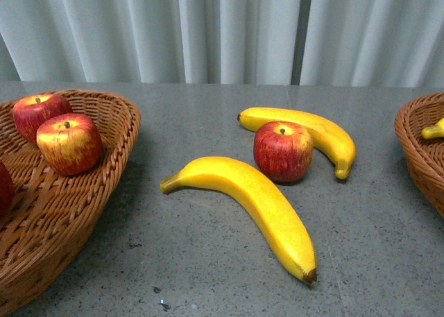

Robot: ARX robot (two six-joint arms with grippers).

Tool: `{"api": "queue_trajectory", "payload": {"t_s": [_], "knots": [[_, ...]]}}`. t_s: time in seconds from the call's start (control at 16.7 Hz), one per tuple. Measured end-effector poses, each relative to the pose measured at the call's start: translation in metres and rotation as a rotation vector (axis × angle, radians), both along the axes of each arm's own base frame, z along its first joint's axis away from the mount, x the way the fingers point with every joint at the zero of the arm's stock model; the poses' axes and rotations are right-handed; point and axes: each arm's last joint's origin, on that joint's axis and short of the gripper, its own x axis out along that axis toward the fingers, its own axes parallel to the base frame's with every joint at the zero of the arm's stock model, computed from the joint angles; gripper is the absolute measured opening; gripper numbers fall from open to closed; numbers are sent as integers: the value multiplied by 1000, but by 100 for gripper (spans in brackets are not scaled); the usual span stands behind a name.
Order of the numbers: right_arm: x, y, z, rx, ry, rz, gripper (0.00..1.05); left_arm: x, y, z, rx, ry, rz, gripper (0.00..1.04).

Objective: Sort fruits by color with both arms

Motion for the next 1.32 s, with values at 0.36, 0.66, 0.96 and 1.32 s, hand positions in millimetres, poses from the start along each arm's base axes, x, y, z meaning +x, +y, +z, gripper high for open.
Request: {"api": "queue_trajectory", "payload": {"t_s": [0.36, 0.66, 0.96, 1.32], "knots": [[0, 0, 0, 0, 0, 0, 98, 89, -59, -6, 260, 92, -406, 98], [0, 0, 0, 0, 0, 0, 98, 147, -93, -30, 340, 196, -510, 98], [0, 0, 0, 0, 0, 0, 98, 171, -130, -54, 405, 257, -637, 98], [0, 0, 0, 0, 0, 0, 98, 189, -150, -81, 454, 297, -712, 98]]}}
